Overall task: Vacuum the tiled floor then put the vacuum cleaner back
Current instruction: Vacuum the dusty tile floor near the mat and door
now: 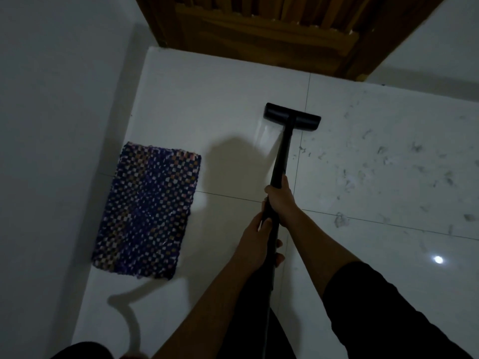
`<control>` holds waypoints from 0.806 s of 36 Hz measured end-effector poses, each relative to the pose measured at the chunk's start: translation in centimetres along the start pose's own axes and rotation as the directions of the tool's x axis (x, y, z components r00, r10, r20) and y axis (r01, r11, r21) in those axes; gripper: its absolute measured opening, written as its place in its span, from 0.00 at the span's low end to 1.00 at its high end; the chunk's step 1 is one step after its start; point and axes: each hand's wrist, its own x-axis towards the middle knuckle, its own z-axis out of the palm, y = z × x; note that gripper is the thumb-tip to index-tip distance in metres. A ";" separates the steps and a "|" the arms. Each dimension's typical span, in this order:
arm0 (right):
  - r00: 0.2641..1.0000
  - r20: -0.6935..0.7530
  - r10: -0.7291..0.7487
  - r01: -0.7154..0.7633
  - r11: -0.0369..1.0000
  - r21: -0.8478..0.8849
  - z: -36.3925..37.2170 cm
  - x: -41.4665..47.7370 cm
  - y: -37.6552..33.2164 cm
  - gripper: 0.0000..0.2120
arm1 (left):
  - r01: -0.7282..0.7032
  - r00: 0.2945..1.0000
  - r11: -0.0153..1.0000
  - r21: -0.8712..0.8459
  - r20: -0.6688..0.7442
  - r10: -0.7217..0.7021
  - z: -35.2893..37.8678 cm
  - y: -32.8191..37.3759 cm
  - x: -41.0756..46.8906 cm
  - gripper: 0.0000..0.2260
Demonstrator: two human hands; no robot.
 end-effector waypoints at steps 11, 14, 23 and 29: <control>1.000 -0.012 -0.012 0.012 1.000 -0.029 -0.6 -2.3 3.6 0.32 | -0.016 1.000 1.000 -0.007 0.004 0.016 0.1 -3.9 -2.2 0.17; 0.999 0.002 -0.034 0.034 0.998 -0.047 -0.6 -3.4 4.8 0.32 | -0.016 1.000 1.000 -0.019 -0.006 0.016 0.1 -5.1 -3.4 0.17; 1.000 0.021 -0.009 0.011 0.998 -0.060 -1.7 -5.4 8.6 0.34 | -0.025 1.000 0.999 -0.038 -0.008 0.025 1.1 -9.1 -6.2 0.16; 0.999 0.039 0.007 -0.003 0.995 -0.101 -3.0 -6.7 10.6 0.34 | -0.013 1.000 0.999 -0.048 -0.028 0.012 2.3 -11.0 -7.4 0.16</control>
